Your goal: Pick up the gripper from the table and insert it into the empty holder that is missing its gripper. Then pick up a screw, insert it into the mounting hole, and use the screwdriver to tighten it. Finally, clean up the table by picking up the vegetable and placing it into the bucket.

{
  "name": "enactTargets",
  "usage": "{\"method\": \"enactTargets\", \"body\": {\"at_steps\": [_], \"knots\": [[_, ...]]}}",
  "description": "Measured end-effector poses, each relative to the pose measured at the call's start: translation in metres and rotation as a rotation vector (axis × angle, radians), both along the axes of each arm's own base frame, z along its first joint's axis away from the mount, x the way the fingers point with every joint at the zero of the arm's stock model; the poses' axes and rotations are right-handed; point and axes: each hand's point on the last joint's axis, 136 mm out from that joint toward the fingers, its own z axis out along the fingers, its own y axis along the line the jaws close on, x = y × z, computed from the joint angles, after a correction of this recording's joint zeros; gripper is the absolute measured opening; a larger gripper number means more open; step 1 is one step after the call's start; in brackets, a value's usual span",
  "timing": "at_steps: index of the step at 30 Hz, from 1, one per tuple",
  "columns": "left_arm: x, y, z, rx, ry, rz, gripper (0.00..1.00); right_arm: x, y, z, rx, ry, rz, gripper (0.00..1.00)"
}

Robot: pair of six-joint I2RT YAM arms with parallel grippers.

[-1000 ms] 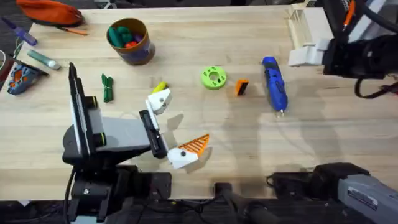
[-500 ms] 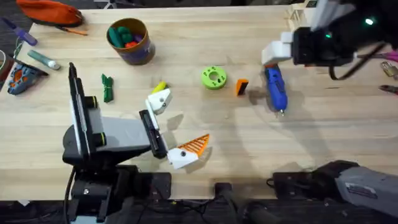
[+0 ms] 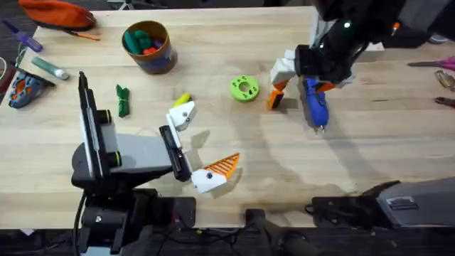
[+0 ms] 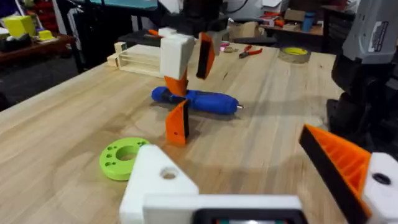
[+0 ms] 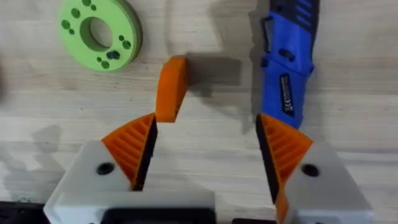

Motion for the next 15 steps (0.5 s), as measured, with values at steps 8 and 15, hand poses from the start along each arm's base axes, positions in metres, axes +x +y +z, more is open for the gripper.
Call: {"method": "enactTargets", "body": {"at_steps": [8,15], "knots": [[0.000,0.000,0.000,0.000,0.000,0.000,0.987,0.002,0.028,-0.003,0.021,-0.029,0.071,0.904],[0.000,0.000,0.000,0.000,0.000,0.000,0.985,0.000,0.034,-0.008,0.017,-0.014,0.092,0.903]]}}
